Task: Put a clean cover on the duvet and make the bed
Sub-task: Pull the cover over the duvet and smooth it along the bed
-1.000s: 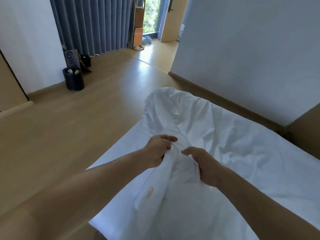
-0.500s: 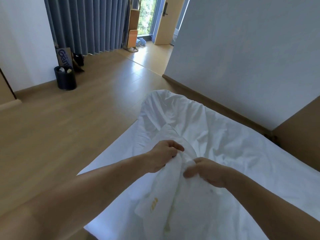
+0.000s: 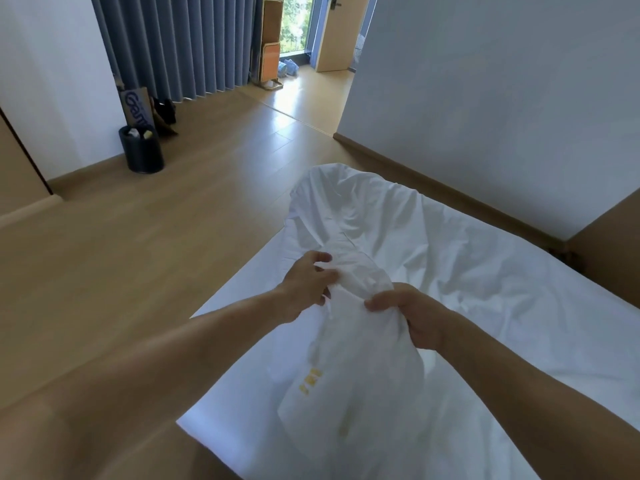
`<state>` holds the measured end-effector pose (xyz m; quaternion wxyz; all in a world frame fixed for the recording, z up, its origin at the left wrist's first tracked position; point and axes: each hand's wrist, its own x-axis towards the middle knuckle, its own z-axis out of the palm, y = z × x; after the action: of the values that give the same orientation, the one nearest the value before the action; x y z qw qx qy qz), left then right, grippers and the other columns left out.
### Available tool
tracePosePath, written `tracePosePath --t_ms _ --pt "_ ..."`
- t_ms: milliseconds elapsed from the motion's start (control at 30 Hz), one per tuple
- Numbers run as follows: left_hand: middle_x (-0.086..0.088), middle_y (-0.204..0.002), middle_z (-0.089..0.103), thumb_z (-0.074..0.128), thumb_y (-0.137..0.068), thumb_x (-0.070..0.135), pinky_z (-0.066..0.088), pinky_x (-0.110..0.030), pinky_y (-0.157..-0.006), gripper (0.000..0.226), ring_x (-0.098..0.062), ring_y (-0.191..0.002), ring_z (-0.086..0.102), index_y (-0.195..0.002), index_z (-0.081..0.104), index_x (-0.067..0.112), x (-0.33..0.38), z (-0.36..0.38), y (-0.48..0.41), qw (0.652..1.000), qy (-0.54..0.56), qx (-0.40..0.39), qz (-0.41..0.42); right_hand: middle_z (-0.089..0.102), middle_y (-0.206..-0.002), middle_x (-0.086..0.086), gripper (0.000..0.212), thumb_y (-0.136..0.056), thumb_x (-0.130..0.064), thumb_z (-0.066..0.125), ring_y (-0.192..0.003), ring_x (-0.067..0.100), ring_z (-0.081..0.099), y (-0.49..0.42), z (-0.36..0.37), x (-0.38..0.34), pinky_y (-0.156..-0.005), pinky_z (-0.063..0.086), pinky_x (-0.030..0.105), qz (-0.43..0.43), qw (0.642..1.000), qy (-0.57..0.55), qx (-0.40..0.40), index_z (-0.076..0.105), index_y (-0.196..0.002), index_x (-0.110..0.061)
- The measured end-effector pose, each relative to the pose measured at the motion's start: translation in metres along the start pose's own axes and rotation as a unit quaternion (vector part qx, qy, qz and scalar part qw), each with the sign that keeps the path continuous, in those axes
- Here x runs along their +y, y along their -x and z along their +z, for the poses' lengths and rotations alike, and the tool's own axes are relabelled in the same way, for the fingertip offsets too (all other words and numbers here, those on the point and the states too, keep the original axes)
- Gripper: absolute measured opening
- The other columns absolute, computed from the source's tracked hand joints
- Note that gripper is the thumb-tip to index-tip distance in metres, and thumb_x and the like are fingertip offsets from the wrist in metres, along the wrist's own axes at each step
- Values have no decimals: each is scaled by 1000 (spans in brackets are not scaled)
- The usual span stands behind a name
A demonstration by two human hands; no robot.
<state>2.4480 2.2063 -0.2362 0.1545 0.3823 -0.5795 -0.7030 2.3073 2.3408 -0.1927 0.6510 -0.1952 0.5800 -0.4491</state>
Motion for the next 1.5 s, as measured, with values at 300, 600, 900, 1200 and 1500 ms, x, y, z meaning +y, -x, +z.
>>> tracePosePath --t_ms 300,600,900,1200,1500 --pt "2 -74 63 67 -94 24 41 -21 -59 20 -10 -66 55 -86 68 6 3 6 17 997 -12 -60 41 67 -117 24 40 -85 -14 63 -103 34 67 0 -1 1 -88 57 43 -42 999 -5 8 67 -122 2" --pt "-10 -72 57 63 -97 18 51 -31 -59 27 -22 -61 56 -72 54 11 22 32 -1 994 104 39 -26 69 -113 25 44 -72 -10 79 -99 37 70 12 -2 21 -86 56 45 -20 994 93 57 70 -112 3" --pt "-20 -96 64 55 -101 12 60 -29 -59 16 -28 -79 67 -90 55 1 19 28 -9 992 121 34 -11 65 -109 25 68 -61 -27 77 -100 38 64 25 -8 14 -96 50 52 -17 994 73 76 66 -118 8" --pt "-4 -110 68 59 -96 12 53 -32 -81 20 -17 -99 65 -115 64 15 4 6 20 955 -101 -277 -19 67 -104 19 50 -77 -31 74 -93 32 66 21 -13 1 -84 54 43 -25 999 23 23 69 -118 -3" --pt "-24 -112 69 65 -88 12 56 -48 -91 29 -37 -96 67 -112 68 -4 2 11 11 962 -104 -243 62 73 -100 20 25 -86 -23 67 -90 32 71 23 1 -3 -83 58 43 -60 987 111 95 77 -93 -1"
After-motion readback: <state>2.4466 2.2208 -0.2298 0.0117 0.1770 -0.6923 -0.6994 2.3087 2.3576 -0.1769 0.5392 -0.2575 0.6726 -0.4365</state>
